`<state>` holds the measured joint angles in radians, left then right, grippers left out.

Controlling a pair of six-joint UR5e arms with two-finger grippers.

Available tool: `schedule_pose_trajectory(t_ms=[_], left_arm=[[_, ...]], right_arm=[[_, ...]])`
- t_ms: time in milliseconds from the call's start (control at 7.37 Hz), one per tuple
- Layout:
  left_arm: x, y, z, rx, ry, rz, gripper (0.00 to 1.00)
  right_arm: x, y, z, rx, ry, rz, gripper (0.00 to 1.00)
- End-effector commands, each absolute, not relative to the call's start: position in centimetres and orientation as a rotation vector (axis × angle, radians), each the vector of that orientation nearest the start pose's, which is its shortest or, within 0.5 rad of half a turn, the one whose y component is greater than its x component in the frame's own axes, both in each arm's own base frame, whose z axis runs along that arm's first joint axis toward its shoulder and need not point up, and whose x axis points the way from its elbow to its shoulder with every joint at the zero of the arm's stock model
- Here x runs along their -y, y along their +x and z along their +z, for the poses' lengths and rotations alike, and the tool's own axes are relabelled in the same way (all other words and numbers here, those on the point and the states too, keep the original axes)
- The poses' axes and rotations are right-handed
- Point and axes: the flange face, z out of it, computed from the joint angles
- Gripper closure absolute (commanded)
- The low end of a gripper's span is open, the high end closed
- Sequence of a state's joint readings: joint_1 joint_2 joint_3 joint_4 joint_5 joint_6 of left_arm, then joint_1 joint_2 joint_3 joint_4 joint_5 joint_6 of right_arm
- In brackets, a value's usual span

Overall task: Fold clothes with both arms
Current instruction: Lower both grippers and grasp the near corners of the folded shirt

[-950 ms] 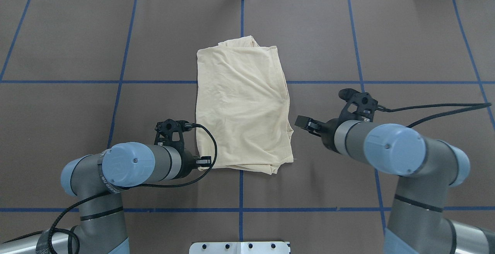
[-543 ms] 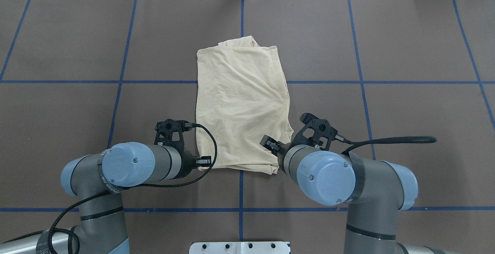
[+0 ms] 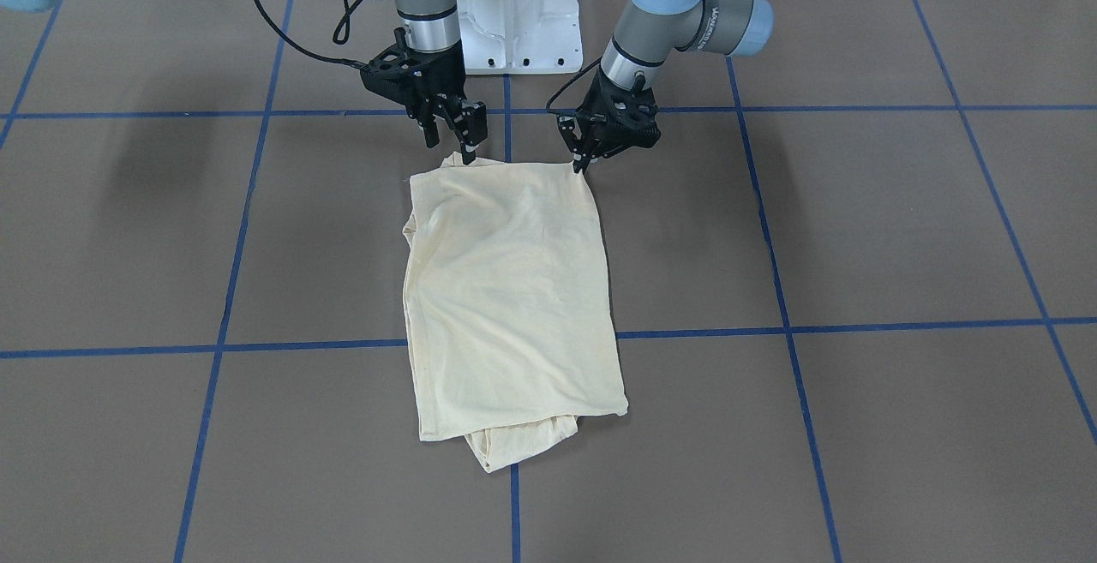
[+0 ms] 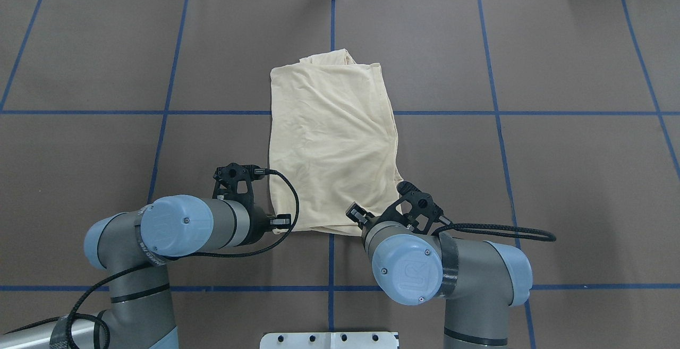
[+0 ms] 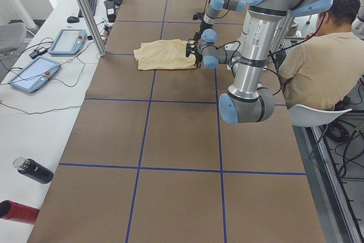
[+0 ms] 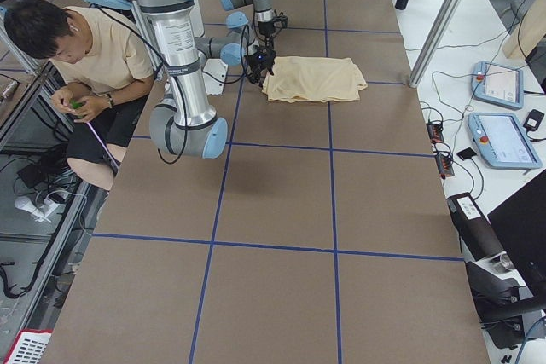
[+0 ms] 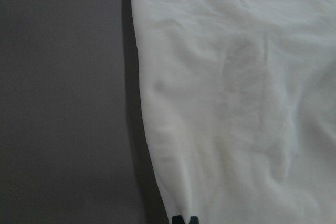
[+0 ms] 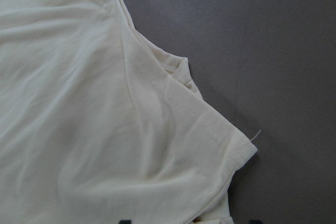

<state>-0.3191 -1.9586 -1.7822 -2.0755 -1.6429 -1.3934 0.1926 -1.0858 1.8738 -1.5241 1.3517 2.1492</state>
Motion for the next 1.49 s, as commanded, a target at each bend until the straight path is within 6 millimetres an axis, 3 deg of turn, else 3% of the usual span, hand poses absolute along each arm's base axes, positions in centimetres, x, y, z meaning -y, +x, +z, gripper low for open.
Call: schedule_pose_trajectory(t_ms=[0, 678, 950, 1221, 1357], left_arm=[[31.4, 54.7, 29.0, -1.086, 0.209, -0.087, 1.00], [31.3, 54.7, 29.0, -1.087, 0.208, -0.086, 1.00], [31.3, 54.7, 29.0, -1.086, 0.209, -0.087, 1.00], [31.3, 54.7, 29.1, -1.085, 0.209, -0.087, 1.00], [31.3, 54.6, 29.2, -1.084, 0.207, -0.086, 1.00]], right_arm=[[27.0, -58.5, 25.7, 0.865, 0.048, 0.848, 0.23], [27.3, -59.8, 26.8, 0.834, 0.058, 0.863, 0.29], [27.4, -59.8, 26.7, 0.836, 0.059, 0.868, 0.45], [27.4, -59.8, 26.7, 0.837, 0.059, 0.868, 0.52], [27.5, -59.9, 26.2, 0.844, 0.058, 0.869, 0.72]])
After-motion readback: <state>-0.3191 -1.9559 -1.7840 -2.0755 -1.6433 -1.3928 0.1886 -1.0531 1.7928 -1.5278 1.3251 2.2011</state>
